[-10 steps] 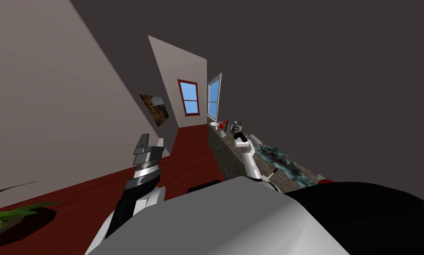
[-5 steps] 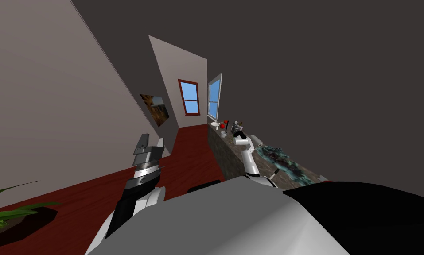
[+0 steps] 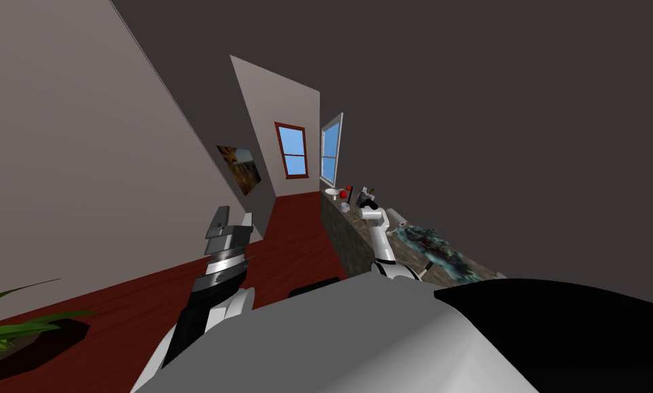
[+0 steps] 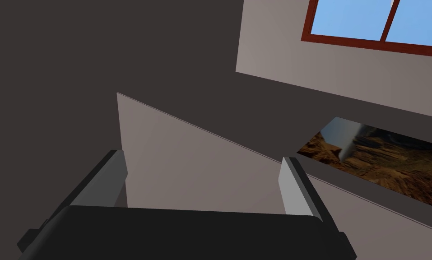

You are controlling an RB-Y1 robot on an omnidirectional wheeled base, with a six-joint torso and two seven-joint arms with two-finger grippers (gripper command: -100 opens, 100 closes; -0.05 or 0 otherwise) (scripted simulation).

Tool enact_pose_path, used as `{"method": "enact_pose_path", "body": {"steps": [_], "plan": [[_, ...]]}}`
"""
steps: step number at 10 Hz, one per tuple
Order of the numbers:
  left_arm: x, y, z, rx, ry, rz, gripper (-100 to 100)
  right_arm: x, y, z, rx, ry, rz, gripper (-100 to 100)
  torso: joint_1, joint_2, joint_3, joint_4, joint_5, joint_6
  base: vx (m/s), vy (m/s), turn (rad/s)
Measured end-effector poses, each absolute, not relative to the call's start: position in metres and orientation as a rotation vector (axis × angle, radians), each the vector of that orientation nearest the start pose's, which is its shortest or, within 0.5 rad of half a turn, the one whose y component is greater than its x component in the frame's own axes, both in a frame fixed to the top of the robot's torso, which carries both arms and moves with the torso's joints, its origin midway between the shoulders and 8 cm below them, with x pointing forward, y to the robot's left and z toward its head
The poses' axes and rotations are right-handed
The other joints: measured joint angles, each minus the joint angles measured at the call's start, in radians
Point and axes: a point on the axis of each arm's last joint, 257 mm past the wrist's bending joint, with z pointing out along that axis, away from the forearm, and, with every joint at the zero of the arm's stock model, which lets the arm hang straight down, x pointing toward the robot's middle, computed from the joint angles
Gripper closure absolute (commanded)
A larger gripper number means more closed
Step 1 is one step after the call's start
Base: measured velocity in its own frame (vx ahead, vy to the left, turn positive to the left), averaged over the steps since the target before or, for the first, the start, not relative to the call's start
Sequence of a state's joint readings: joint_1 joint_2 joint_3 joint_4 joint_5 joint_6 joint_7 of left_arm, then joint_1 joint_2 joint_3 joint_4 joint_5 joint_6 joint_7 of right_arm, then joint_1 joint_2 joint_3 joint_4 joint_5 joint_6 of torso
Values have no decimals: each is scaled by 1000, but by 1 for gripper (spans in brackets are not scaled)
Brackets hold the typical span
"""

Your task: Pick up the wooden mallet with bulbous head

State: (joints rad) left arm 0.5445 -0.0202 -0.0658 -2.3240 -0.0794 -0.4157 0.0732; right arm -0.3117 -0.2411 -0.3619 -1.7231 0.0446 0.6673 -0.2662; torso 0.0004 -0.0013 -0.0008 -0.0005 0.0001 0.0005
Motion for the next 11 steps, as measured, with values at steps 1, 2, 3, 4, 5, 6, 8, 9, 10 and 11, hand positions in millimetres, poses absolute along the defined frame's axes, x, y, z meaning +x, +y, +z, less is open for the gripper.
{"method": "enact_pose_path", "body": {"steps": [1,2,3,4,5,6,8,9,10,11], "plan": [[350,257,13,-727,677,-1348,0,580,-442,-108,1564,961,946,-100,0,0,0,0,0,0,23,6,9],[350,257,13,-727,677,-1348,0,583,-449,-112,1603,952,938,-100,0,0,0,0,0,0,26,2,8],[350,257,13,-727,677,-1348,0,583,-452,-118,1640,950,927,-100,0,0,0,0,0,0,11,-1,-1],[350,257,13,-727,677,-1348,0,582,-451,-124,1663,954,917,-100,-1,0,0,0,0,0,21,-3,7],[350,257,13,-727,677,-1348,0,585,-456,-129,1705,944,907,-100,-1,0,0,0,0,0,29,-1,10],[350,257,13,-727,677,-1348,0,584,-459,-135,1743,940,895,-100,-1,0,0,0,0,0,41,-4,5],[350,257,13,-727,677,-1348,0,585,-469,-148,1835,922,870,-100,-1,-1,-1,0,0,0,26,-7,4],[350,257,13,-727,677,-1348,0,583,-468,-155,1862,926,856,-100,-1,0,0,0,0,0,27,-7,7],[350,257,13,-727,677,-1348,0,582,-473,-162,1909,914,842,-100,-1,0,0,0,0,0,31,-13,4],[350,257,13,-727,677,-1348,0,579,-476,-172,1953,910,825,-100,-1,-1,0,0,0,0,40,-24,5]]}}
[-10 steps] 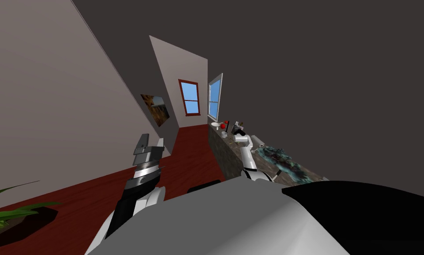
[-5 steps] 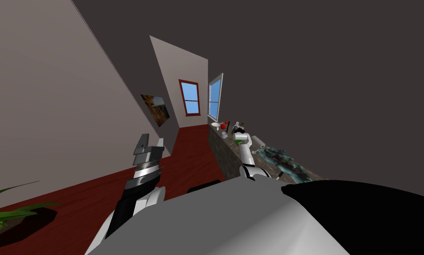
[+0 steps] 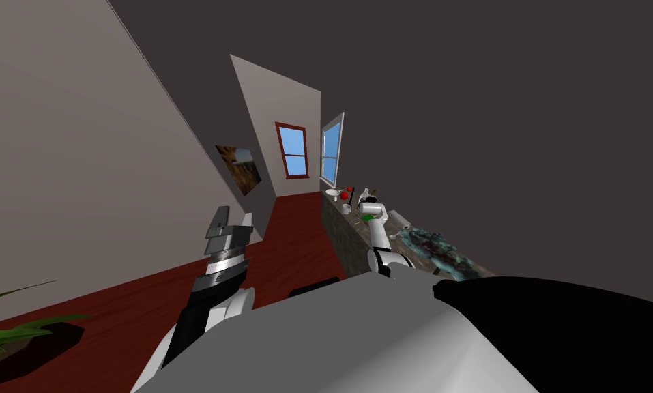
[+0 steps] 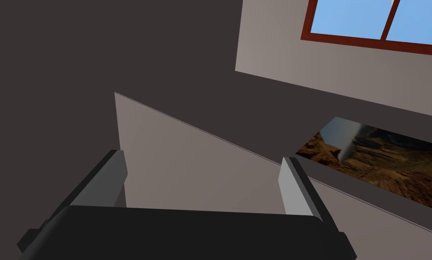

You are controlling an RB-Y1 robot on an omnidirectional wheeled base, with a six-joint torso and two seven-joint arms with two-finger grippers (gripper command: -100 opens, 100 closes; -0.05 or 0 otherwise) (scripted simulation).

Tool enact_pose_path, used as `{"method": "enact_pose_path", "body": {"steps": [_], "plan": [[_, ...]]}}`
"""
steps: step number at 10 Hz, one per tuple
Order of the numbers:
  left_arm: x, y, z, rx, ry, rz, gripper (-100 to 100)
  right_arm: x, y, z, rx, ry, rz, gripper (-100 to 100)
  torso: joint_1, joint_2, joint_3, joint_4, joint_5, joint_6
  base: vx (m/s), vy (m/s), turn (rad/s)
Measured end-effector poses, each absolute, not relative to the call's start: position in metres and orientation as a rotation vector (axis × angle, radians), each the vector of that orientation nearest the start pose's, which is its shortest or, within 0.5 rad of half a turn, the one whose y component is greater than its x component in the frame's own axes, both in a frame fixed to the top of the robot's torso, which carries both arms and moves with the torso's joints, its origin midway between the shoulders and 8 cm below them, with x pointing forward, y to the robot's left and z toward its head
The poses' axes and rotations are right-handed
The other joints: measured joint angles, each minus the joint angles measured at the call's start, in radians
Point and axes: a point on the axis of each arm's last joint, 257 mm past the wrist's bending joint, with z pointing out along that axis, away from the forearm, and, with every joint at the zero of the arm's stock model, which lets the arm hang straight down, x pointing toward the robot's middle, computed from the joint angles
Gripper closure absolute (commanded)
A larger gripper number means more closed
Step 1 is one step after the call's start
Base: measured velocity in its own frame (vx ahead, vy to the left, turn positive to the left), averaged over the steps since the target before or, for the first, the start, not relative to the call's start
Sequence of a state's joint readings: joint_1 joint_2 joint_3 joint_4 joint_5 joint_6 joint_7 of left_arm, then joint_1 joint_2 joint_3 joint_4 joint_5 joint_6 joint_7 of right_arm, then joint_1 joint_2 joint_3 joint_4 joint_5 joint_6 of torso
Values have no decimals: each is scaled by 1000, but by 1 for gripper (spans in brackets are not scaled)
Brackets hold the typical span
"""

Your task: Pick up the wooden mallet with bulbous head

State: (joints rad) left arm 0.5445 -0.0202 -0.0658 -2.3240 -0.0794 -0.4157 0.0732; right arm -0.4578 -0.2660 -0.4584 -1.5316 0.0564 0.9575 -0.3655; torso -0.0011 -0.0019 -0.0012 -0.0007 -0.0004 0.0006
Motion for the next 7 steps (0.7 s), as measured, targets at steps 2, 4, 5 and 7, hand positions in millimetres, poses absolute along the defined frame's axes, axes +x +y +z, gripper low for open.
{"method": "enact_pose_path", "body": {"steps": [2,4,5,7], "plan": [[350,257,13,-727,677,-1348,0,577,-478,-186,2047,887,795,-100,-1,-1,0,0,0,0,26,-15,4],[350,257,13,-727,677,-1348,0,572,-480,-198,2119,874,764,-100,0,0,0,0,0,0,33,-20,3],[350,257,13,-727,677,-1348,0,569,-482,-205,2161,866,746,-100,-1,0,0,0,0,0,50,-25,3],[350,257,13,-727,677,-1348,0,562,-483,-225,2259,839,705,-100,-1,-1,-1,0,0,0,52,-33,3]]}}
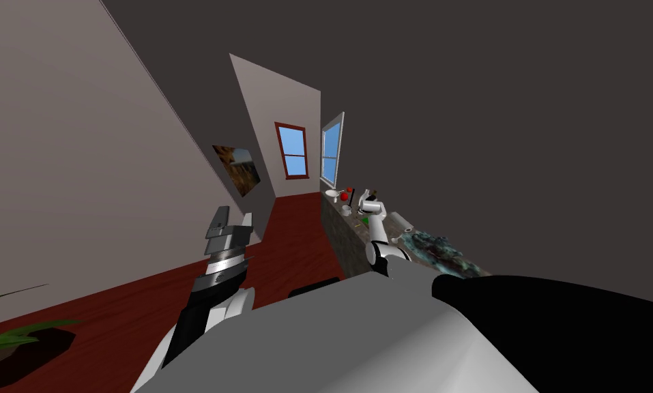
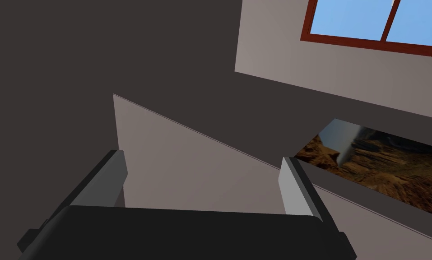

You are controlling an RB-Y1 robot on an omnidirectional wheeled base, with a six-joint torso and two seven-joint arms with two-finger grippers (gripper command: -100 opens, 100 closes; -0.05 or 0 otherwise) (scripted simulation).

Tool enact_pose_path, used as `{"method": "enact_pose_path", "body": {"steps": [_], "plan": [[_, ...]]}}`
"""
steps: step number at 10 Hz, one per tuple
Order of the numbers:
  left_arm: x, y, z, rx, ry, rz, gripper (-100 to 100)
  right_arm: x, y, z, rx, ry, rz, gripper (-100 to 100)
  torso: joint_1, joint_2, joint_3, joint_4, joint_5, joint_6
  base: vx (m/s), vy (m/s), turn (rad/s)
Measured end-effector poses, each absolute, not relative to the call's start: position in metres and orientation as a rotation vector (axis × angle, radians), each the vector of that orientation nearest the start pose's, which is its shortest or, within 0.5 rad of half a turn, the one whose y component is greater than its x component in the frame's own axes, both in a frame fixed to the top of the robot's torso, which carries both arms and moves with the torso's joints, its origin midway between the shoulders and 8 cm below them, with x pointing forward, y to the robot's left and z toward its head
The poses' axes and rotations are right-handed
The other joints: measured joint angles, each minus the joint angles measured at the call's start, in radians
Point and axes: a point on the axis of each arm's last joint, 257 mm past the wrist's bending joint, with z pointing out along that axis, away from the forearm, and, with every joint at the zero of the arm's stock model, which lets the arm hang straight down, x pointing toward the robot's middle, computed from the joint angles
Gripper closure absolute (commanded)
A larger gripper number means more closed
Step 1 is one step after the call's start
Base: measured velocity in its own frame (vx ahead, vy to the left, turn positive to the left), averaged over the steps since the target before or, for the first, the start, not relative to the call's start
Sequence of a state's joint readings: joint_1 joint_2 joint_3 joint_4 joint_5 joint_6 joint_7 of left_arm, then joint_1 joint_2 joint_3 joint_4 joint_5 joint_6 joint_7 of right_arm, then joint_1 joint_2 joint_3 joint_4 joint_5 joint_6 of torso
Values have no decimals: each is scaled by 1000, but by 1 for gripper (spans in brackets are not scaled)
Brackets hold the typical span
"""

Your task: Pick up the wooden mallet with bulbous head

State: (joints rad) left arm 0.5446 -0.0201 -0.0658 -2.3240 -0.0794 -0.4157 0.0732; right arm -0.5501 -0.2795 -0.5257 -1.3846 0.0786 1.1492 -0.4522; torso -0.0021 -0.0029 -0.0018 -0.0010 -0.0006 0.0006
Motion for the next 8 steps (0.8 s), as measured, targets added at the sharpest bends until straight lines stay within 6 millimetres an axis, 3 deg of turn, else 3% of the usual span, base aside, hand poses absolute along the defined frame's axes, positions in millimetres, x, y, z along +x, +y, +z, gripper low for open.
{"method": "enact_pose_path", "body": {"steps": [8], "plan": [[350,257,13,-727,677,-1348,0,527,-477,-274,2590,724,534,-100,-1,-1,0,0,0,0,42,-31,3]]}}
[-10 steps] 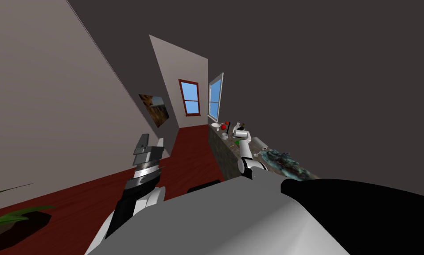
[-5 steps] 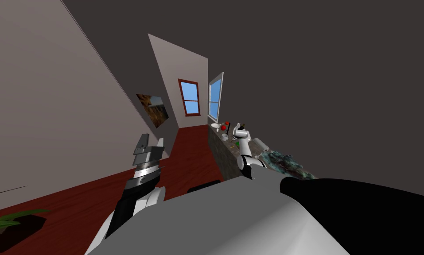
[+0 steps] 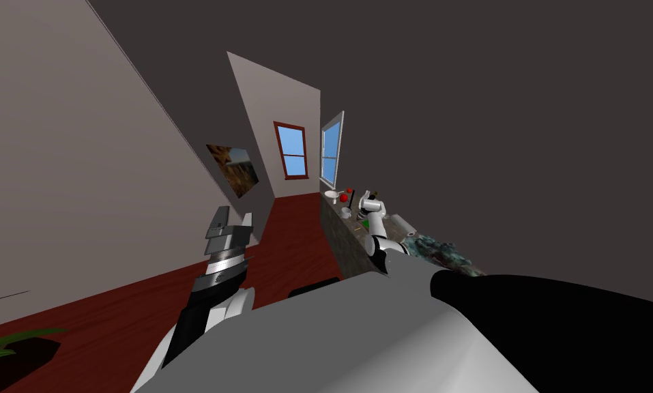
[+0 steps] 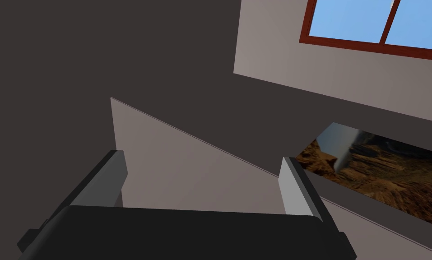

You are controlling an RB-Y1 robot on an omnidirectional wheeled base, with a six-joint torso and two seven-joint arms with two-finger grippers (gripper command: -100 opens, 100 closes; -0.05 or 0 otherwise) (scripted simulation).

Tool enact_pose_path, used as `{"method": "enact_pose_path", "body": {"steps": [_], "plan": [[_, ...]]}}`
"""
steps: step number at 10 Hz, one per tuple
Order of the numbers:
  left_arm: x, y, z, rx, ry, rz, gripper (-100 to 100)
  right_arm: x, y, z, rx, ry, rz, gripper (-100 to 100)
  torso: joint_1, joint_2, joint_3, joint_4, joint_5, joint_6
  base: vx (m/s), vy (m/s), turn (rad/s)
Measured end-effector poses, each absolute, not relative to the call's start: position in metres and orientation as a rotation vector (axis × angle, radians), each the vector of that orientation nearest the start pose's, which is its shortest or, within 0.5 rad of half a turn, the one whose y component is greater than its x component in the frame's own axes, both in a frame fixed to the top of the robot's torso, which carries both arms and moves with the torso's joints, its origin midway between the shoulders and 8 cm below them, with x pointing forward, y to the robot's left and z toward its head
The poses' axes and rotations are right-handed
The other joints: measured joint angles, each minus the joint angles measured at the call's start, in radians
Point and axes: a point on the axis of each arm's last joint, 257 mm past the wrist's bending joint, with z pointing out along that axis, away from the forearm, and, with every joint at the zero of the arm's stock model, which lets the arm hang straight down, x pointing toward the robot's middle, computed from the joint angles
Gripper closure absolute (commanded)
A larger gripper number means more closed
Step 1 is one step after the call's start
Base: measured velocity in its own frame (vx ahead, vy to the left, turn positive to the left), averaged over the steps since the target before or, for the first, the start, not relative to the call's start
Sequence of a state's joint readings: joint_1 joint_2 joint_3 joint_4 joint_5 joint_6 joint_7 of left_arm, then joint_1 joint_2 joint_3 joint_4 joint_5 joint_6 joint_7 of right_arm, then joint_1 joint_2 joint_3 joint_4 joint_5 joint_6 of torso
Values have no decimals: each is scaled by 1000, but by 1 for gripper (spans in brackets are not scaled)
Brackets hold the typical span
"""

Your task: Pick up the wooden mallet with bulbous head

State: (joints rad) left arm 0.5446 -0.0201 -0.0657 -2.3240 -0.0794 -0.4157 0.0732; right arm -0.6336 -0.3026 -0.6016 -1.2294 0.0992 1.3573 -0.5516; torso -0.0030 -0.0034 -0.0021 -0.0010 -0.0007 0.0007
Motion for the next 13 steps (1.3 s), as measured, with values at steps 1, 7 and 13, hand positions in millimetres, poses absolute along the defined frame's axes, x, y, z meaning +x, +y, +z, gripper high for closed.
{"method": "enact_pose_path", "body": {"steps": [1,7,13], "plan": [[350,257,13,-727,677,-1348,0,520,-475,-281,-3335,-904,-645,-100,1,1,0,0,0,0,35,-36,3],[350,257,13,-727,677,-1348,0,485,-463,-310,-3248,-669,-374,-100,0,0,0,0,0,0,46,-36,5],[350,257,13,-727,677,-1348,0,447,-447,-330,-3147,-469,-136,-100,2,1,0,0,0,0,43,-22,10]]}}
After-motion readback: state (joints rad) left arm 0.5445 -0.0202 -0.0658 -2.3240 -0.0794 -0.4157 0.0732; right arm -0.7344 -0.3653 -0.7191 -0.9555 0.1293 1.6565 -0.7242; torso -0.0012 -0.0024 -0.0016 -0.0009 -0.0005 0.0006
